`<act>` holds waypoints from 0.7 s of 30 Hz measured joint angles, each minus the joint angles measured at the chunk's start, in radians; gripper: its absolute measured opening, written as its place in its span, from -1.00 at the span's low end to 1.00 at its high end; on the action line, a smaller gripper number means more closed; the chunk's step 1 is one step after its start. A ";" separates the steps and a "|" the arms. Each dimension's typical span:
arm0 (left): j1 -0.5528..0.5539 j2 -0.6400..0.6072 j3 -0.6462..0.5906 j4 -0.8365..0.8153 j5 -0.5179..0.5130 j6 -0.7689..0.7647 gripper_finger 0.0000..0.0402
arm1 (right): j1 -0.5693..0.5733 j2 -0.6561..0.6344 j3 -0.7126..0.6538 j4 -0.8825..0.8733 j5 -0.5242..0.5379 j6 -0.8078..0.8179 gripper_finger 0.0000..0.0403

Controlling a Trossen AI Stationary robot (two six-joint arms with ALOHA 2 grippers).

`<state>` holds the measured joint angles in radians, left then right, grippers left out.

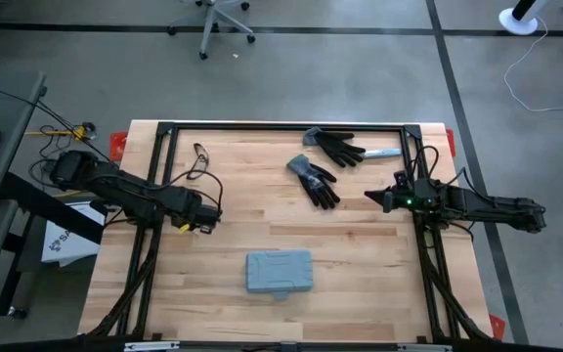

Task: Prefit tool cases
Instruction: Adjust the screwdriver from the upper left to the middle left, then open the gray toolbox

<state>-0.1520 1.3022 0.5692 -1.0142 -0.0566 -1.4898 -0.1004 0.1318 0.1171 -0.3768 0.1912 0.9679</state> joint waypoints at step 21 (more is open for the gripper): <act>-0.102 0.094 0.011 0.054 0.076 0.007 -1.00 | 0.000 0.000 0.000 0.000 -0.001 0.000 -1.00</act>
<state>-0.2537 1.3960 0.5802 -0.9599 0.0198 -1.4833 -0.1001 0.1318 0.1173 -0.3767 0.1898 0.9676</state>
